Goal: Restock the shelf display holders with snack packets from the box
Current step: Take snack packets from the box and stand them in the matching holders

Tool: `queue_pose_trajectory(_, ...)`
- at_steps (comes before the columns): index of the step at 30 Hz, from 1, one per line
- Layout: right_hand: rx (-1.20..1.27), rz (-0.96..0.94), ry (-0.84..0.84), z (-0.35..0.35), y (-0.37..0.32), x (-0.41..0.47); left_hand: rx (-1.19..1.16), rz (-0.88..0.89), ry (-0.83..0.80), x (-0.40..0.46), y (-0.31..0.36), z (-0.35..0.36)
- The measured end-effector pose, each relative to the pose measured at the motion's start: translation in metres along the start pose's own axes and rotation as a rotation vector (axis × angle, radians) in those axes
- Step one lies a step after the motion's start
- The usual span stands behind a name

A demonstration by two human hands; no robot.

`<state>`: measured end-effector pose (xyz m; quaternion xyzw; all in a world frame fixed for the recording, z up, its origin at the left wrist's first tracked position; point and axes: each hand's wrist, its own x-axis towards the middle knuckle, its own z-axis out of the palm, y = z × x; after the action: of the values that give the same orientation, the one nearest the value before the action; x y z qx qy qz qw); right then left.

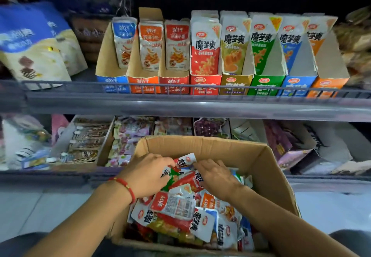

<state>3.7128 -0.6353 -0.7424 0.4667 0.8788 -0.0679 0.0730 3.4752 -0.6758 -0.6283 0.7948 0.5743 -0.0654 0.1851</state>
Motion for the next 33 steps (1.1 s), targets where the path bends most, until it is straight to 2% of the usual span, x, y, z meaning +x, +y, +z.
queue_pose_trajectory(5, -0.071, 0.097, 0.047, 0.013, -0.004, 0.012, -0.028, -0.004, 0.041, -0.006, -0.006, -0.003)
queue_pose_trajectory(14, 0.182, 0.065, 0.104, 0.001, -0.007, -0.002, -0.030, -0.017, 0.061, -0.005, 0.003, -0.004)
queue_pose_trajectory(20, 0.475, 0.077, 0.219, -0.058, 0.004, -0.020, -0.187, -0.003, 0.105, 0.000, 0.018, -0.002)
queue_pose_trajectory(23, 0.712, 0.129, 0.207, -0.098, 0.006, -0.043, -0.419, -0.004, 0.112, 0.002, 0.030, -0.007)
queue_pose_trajectory(26, 1.100, 0.282, 0.128, -0.121, 0.005, -0.063, -0.851, -0.048, 0.107, 0.006, 0.039, -0.010)
queue_pose_trajectory(29, 1.371, 0.385, 0.151, -0.126, 0.003, -0.069, -1.253, -0.108, 0.064, 0.006, 0.047, -0.008)
queue_pose_trajectory(31, 1.586, 0.441, 0.194, -0.127, 0.001, -0.068, -1.436, -0.159, 0.050, 0.007, 0.051, -0.004)
queue_pose_trajectory(33, 1.696, 0.452, 0.177, -0.127, -0.001, -0.069, -1.528, -0.209, 0.054, 0.007, 0.052, -0.002)
